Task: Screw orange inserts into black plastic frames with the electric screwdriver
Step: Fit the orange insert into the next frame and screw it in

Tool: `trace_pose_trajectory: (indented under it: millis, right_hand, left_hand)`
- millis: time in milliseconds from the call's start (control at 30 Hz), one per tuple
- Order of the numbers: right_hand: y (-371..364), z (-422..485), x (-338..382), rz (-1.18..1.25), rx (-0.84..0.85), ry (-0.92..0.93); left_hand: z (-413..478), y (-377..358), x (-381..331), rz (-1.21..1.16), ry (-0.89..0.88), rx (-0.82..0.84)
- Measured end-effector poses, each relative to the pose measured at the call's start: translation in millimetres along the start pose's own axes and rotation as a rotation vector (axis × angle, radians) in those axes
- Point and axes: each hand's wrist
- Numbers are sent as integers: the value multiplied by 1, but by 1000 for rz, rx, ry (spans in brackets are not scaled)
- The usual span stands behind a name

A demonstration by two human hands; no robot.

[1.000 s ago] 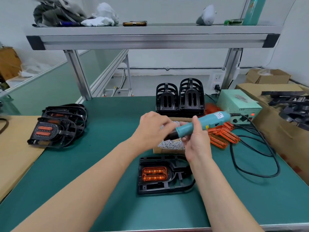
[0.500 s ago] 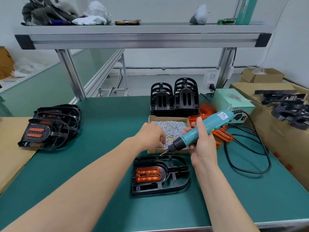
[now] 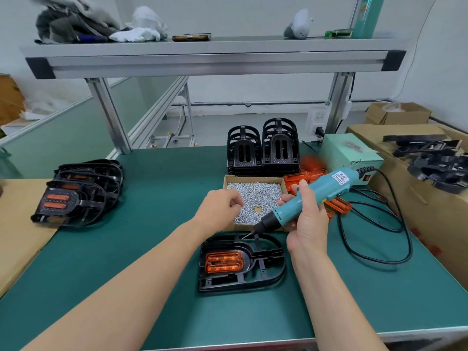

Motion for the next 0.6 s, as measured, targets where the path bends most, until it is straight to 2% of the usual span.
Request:
trace_pose_trajectory:
  millis: [67,233,400,500,600]
  right_hand:
    - [-3,-2,2,24,-10,21]
    - [-4,-5,10,85,-51,61]
    - [-10,-9,11,103,-28,66]
    - [-15,-13,7,117,2,52]
    - [-21,-19,5,143,14,12]
  left_hand:
    - [-8,1,-3,-86,10,-41]
    - [-45,-1,-6,-648,-24,-55]
    - [-77,-13,3,-1020,16,-72]
    - [-89,-17,6,-1163,32,-98]
    - [-98,-18,8,-1210,58,-139]
Point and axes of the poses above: each hand's wrist, its own z-axis towards the middle knuckle, its own y-axis out of the back of the hand, x = y × z, and after that the axes turned 11 degrees about x, right-handed
